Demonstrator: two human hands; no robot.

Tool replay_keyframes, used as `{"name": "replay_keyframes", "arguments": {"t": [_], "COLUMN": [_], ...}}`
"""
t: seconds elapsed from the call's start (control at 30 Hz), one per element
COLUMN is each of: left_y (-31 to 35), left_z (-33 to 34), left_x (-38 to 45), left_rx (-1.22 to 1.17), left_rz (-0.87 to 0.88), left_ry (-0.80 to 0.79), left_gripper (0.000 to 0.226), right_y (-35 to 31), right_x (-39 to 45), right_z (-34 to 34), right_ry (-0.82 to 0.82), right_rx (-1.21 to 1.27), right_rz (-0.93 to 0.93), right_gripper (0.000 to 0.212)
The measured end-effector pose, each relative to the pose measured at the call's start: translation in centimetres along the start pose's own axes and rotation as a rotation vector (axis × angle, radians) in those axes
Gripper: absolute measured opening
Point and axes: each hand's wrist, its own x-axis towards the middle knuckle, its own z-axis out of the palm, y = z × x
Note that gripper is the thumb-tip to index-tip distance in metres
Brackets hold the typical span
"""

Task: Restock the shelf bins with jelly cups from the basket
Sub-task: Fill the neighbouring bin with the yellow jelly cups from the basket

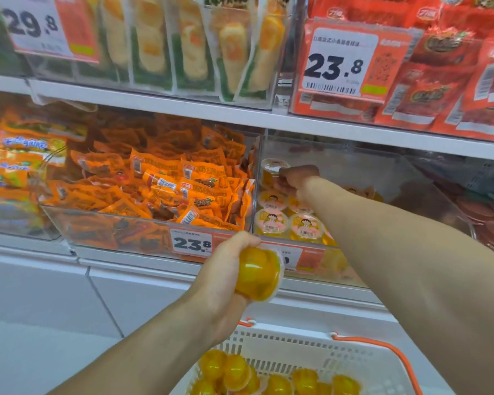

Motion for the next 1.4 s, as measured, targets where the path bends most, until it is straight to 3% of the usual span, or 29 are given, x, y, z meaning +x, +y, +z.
{"name": "replay_keyframes", "arguments": {"t": [0.13,0.33,0.43,0.57,0.63,0.77,0.83,0.97,1.03,1.17,1.27,1.4], "left_y": [-0.1,-0.1,0.3,0.2,-0.1,-0.9,-1.4,-1.7,-1.8,-1.8,-2.0,-2.3], "left_z": [0.8,1.2,1.3,1.8,2.3,3.6,3.8,3.7,3.4,2.9,2.8,3.5], "left_x": [-0.5,-0.7,-0.9,-0.9,-1.0,-2.6,-3.2,-3.0,-2.7,-2.2,-2.0,-1.4], "left_rx": [-0.01,-0.012,-0.036,0.071,0.166,0.517,0.654,0.86,0.886,0.765,0.655,0.581], "left_rz": [0.004,0.033,0.058,0.197,0.342,0.712,0.83,0.952,0.883,0.682,0.555,0.617], "left_ry": [0.005,0.038,0.058,0.103,0.127,0.043,-0.023,-0.066,-0.093,-0.144,-0.201,-0.093], "left_gripper": [0.01,0.015,0.021,0.02,0.018,0.007,0.014,0.023,0.041,0.074,0.069,0.036], "right_y": [0.2,0.5,0.3,0.9,1.9,5.2,6.1,6.4,6.7,6.8,6.9,7.3], "right_x": [-0.4,-1.2,-4.7,-14.5,-19.1,-23.8,-24.4,-24.4,-24.2,-23.4,-22.9,-23.3], "right_z": [-0.1,-1.1,-2.9,-7.4,-9.2,-10.6,-10.9,-11.9,-12.4,-13.1,-13.8,-13.7], "right_ry": [-0.017,-0.025,-0.017,-0.248,-0.424,-0.817,-0.9,-0.914,-0.915,-0.763,-0.639,-0.52], "right_rx": [0.024,-0.025,-0.199,-0.119,-0.06,0.131,0.277,0.467,0.497,0.514,0.43,0.273], "right_rz": [-0.004,-0.041,-0.187,-0.379,-0.248,0.286,0.37,0.256,0.209,0.048,-0.086,-0.144], "right_gripper": [0.01,0.031,0.036,0.031,0.036,0.063,0.066,0.042,0.035,0.024,0.034,0.044]}}
